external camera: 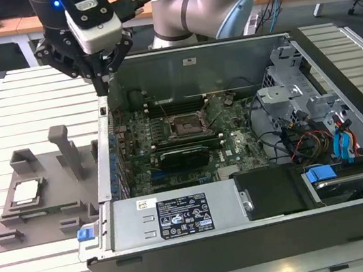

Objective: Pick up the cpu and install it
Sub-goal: 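Reach for the cpu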

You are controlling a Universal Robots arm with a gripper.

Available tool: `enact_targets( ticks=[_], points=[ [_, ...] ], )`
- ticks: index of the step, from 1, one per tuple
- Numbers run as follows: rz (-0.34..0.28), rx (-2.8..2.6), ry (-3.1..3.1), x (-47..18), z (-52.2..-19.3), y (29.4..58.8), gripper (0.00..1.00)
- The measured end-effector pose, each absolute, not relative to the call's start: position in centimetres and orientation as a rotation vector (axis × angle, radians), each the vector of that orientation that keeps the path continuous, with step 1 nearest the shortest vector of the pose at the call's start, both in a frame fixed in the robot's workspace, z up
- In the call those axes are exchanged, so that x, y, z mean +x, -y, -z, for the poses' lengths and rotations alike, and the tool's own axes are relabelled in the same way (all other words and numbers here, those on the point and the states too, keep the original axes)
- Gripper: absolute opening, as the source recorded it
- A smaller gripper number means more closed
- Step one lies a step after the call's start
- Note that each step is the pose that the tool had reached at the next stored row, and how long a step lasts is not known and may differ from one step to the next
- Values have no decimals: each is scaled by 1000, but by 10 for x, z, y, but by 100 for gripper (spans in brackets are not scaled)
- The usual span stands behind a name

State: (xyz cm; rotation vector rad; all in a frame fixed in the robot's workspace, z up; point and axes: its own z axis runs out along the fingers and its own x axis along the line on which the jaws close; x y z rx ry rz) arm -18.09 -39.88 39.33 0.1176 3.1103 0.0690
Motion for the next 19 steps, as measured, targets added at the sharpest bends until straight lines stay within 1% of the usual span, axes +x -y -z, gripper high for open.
enact_targets(
  ticks=[19],
  points=[
    [-69, 118, -3110, -247, -393, 399, 11]
  ],
)
